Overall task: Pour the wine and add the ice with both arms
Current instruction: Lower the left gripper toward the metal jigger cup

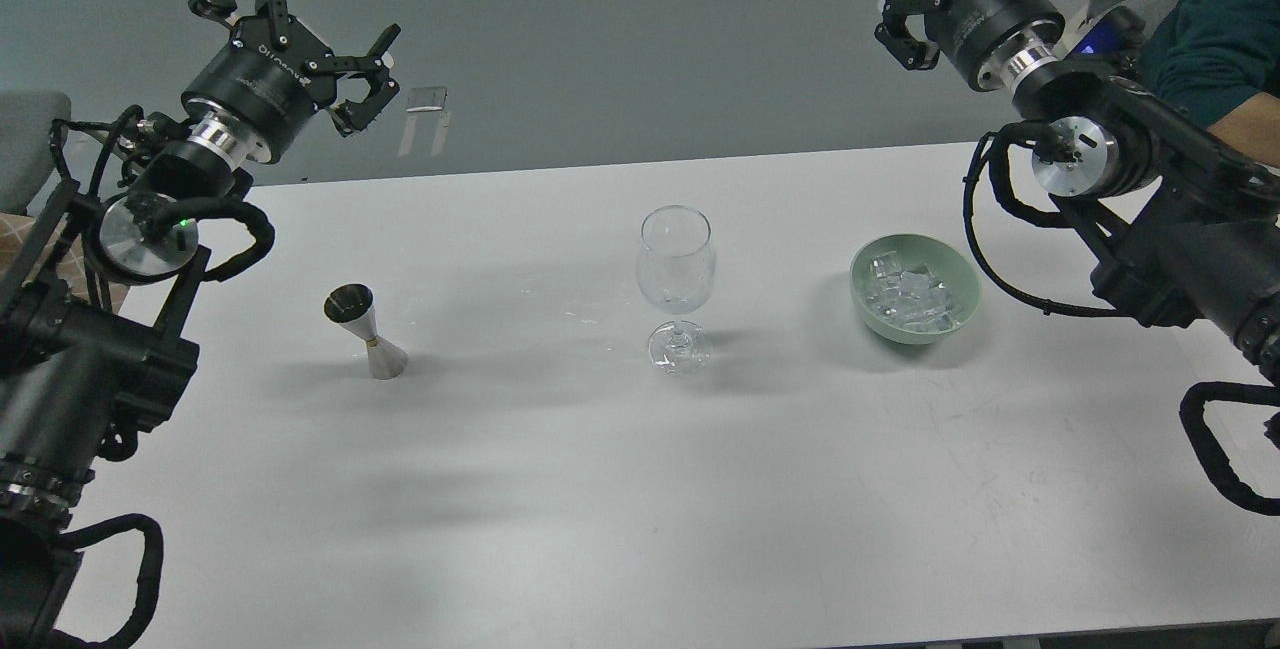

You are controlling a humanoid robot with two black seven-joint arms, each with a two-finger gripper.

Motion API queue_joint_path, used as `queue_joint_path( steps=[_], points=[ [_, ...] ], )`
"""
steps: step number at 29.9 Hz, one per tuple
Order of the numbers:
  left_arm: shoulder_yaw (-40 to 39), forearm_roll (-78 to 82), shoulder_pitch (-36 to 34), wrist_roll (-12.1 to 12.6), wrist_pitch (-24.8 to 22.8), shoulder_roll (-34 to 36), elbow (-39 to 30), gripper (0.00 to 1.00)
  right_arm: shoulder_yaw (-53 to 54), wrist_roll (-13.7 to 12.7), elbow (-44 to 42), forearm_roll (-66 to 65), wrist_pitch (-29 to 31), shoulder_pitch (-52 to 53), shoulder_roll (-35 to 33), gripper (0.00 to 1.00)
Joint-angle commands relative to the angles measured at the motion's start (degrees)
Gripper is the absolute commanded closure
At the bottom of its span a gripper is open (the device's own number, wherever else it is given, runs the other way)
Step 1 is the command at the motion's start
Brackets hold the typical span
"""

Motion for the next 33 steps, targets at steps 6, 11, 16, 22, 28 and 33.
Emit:
queue_joint_path(
  steps=[6, 11, 16, 22, 28, 33],
  points=[
    [-13.1, -5.4, 18.1, 5.3, 6.9, 1.3, -15.8, 0.04, -0.2, 0.0, 0.0, -0.1, 0.0, -0.4, 0.1, 0.0],
    [-23.8, -7.4, 35.4, 7.2, 7.4, -0.4, -26.9, 0.04, -0.3, 0.0, 0.1, -0.1, -0.1, -0.5, 0.2, 0.0],
    [-29.9, -8.6, 48.8, 7.8, 6.8, -3.9, -31.8, 0.03, -0.5, 0.0, 0.1, -0.1, 0.0, -0.6, 0.2, 0.0],
    [-30.6, -8.7, 54.9, 9.2, 4.3, -9.0, -32.6, 0.02, -0.7, -0.1, 0.0, -0.3, 0.0, -0.7, 0.7, 0.0],
    [-28.6, -8.3, 55.9, 10.9, 3.4, -13.5, -32.3, 0.02, -0.7, -0.1, -0.1, -0.3, -0.1, -0.8, 0.5, 0.0],
    [-27.8, -7.7, 55.1, 11.1, 4.5, -15.5, -29.7, 0.02, -0.7, 0.0, -0.1, -0.3, -0.1, -0.9, 0.1, 0.0]
  ],
)
